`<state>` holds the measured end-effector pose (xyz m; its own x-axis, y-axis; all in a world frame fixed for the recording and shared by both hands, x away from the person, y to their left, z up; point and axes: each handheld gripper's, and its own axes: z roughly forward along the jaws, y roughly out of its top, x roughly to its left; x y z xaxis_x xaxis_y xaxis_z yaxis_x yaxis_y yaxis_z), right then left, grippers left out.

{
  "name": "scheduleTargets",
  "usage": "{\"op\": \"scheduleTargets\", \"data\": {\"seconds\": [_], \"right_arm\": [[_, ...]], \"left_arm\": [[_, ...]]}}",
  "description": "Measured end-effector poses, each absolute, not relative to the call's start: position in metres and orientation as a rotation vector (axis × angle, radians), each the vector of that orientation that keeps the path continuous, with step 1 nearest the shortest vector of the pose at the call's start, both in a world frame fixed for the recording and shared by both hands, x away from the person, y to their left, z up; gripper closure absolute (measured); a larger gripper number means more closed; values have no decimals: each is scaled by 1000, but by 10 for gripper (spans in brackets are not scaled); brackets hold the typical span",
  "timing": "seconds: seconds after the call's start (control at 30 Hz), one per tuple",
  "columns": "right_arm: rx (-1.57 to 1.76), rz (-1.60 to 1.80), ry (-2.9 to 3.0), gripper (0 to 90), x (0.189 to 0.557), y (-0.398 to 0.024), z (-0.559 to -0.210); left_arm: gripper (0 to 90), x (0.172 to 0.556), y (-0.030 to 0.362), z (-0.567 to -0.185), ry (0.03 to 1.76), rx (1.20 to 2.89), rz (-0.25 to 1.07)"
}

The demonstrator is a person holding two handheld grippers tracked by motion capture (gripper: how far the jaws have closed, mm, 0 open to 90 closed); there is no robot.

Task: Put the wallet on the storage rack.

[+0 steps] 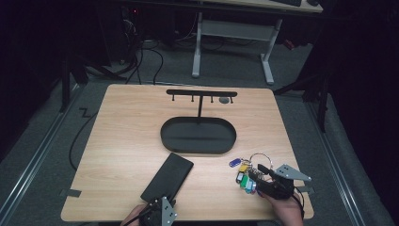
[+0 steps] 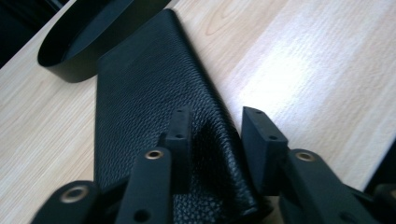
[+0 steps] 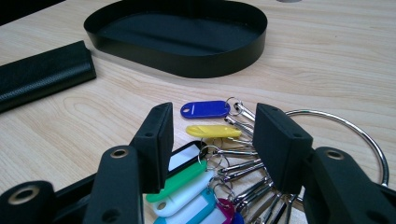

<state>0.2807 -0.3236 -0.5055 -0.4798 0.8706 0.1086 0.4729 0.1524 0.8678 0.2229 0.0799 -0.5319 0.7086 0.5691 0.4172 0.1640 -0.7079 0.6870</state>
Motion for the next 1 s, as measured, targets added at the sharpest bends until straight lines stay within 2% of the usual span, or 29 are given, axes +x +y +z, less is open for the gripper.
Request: {"op": "scheduleTargets", "data": {"seconds": [0.07, 0.23, 0.7, 1.0], "right_arm": [[1285, 1280, 2016, 486, 281, -324, -506], [1318, 1295, 1995, 486, 280, -327, -505], [1325, 1295, 1985, 487, 280, -329, -504], [1324, 1291, 1988, 487, 280, -328, -504]], "left_arm": [[727, 223, 83, -532, 554, 2280, 847], [770, 225, 92, -529, 538, 2292, 849], [813, 233, 125, -510, 655, 2140, 753], [824, 243, 153, -496, 770, 1990, 623]]}}
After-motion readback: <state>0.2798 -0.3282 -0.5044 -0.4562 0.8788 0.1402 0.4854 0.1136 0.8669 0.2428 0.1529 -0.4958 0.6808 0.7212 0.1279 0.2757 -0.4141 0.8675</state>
